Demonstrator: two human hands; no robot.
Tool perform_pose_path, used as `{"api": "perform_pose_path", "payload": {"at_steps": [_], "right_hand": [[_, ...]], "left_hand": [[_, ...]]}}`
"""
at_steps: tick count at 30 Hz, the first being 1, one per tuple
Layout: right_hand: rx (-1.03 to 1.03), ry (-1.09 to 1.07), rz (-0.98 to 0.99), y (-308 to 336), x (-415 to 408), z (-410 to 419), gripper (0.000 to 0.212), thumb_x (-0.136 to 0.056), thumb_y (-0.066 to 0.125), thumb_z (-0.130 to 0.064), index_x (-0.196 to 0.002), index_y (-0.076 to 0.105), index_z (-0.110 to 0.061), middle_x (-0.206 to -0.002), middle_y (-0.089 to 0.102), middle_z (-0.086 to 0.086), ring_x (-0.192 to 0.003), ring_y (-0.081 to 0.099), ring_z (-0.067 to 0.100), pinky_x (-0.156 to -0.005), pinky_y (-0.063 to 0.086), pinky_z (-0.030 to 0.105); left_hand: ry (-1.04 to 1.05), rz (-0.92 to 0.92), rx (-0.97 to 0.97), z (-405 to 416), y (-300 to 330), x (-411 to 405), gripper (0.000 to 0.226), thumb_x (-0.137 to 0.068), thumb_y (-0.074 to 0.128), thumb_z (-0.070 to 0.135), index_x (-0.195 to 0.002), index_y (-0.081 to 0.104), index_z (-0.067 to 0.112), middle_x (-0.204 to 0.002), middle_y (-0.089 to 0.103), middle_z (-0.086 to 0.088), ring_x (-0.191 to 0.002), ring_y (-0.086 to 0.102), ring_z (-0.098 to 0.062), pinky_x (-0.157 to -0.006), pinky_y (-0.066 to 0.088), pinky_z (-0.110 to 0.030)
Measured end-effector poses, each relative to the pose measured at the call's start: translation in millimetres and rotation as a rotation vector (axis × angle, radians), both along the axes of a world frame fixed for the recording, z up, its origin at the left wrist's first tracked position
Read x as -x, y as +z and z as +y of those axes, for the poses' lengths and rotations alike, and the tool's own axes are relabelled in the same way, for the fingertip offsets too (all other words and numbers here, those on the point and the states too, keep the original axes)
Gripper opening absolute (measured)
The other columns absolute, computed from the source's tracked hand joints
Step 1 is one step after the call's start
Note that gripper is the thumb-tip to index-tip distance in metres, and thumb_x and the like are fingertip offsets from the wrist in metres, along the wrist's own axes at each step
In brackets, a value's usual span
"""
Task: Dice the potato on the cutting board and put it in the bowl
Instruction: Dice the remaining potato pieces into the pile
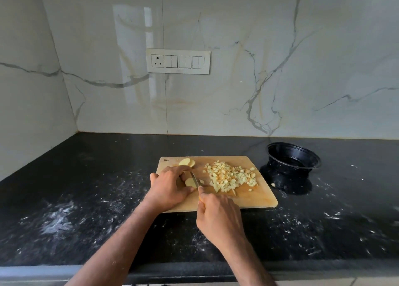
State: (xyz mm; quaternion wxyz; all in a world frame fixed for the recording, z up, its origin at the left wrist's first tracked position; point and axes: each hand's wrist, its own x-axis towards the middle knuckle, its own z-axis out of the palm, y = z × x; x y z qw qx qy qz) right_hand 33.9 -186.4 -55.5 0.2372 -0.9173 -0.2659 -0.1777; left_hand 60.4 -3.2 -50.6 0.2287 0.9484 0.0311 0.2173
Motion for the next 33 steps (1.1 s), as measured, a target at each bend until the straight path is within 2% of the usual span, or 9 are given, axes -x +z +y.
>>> {"api": "perform_pose_path", "payload": {"at_steps": [3,8,15,20,24,27,30,33], "right_hand": [[-0.011,-0.001,-0.029,2.1,1.3,-0.8,0.035,-0.104,0.047,-0.033,-0.135,0.061,-0.023,-0.077,0.068,-0.011,-0.062,0.061,0.006,-0.056,0.056,0.023],[-0.023,-0.005,-0.043,1.6,1.5,-0.8,0.037,-0.103,0.047,-0.031,-0.137,0.058,-0.023,-0.08,0.071,-0.009,-0.063,0.064,0.007,-0.057,0.058,0.027],[-0.03,-0.001,-0.04,0.6,0.1,-0.7,0.034,-0.103,0.048,-0.031,-0.133,0.062,-0.023,-0.081,0.071,-0.009,-0.063,0.064,0.007,-0.056,0.058,0.025],[-0.03,-0.007,-0.063,0.2,-1.5,0.1,0.039,-0.103,0.048,-0.031,-0.141,0.056,-0.023,-0.084,0.073,-0.007,-0.065,0.065,0.007,-0.058,0.058,0.025],[0.016,-0.022,-0.072,0.8,-3.5,3.9,0.038,-0.105,0.046,-0.029,-0.141,0.055,-0.022,-0.077,0.069,-0.009,-0.057,0.059,0.004,-0.053,0.055,0.023],[0.015,-0.022,-0.051,2.0,-3.1,5.3,0.032,-0.106,0.045,-0.03,-0.133,0.061,-0.022,-0.075,0.065,-0.011,-0.054,0.055,0.002,-0.051,0.052,0.02],[0.003,-0.011,-0.011,5.1,-6.2,3.2,0.024,-0.105,0.048,-0.029,-0.117,0.067,-0.021,-0.078,0.066,-0.01,-0.059,0.058,0.004,-0.058,0.056,0.024],[0.01,0.001,0.016,6.3,-4.6,3.1,0.021,-0.104,0.048,-0.026,-0.11,0.067,-0.017,-0.081,0.066,-0.007,-0.062,0.061,0.009,-0.061,0.058,0.032]], "left_hand": [[-0.006,0.002,-0.017,-0.3,0.9,0.4,0.059,-0.081,0.072,0.049,-0.136,0.053,0.043,-0.095,0.058,0.026,-0.099,0.045,-0.004,-0.083,0.024,-0.037],[-0.006,-0.016,-0.017,-1.5,3.8,2.1,0.057,-0.079,0.077,0.046,-0.132,0.058,0.041,-0.096,0.066,0.023,-0.101,0.051,-0.005,-0.082,0.026,-0.035],[-0.002,-0.018,-0.019,-1.1,4.4,0.9,0.058,-0.079,0.078,0.046,-0.133,0.058,0.046,-0.087,0.062,0.028,-0.1,0.053,-0.003,-0.079,0.024,-0.034],[-0.008,-0.025,-0.002,-0.8,3.7,-0.1,0.057,-0.079,0.079,0.046,-0.133,0.059,0.048,-0.086,0.061,0.028,-0.103,0.053,-0.004,-0.08,0.026,-0.034],[-0.019,-0.015,0.04,-0.6,5.3,0.5,0.058,-0.079,0.079,0.044,-0.134,0.059,0.05,-0.089,0.061,0.027,-0.1,0.053,-0.002,-0.082,0.027,-0.034],[-0.012,-0.007,0.064,-1.3,5.9,1.3,0.059,-0.079,0.079,0.043,-0.134,0.058,0.052,-0.093,0.064,0.024,-0.102,0.056,-0.004,-0.083,0.028,-0.034],[0.014,-0.006,0.073,-3.2,5.4,1.3,0.059,-0.078,0.08,0.043,-0.133,0.06,0.051,-0.091,0.062,0.024,-0.103,0.058,-0.007,-0.083,0.028,-0.034],[0.029,0.008,0.086,-4.1,3.7,0.7,0.056,-0.077,0.081,0.043,-0.129,0.063,0.05,-0.089,0.061,0.026,-0.103,0.059,-0.008,-0.083,0.028,-0.035]]}}
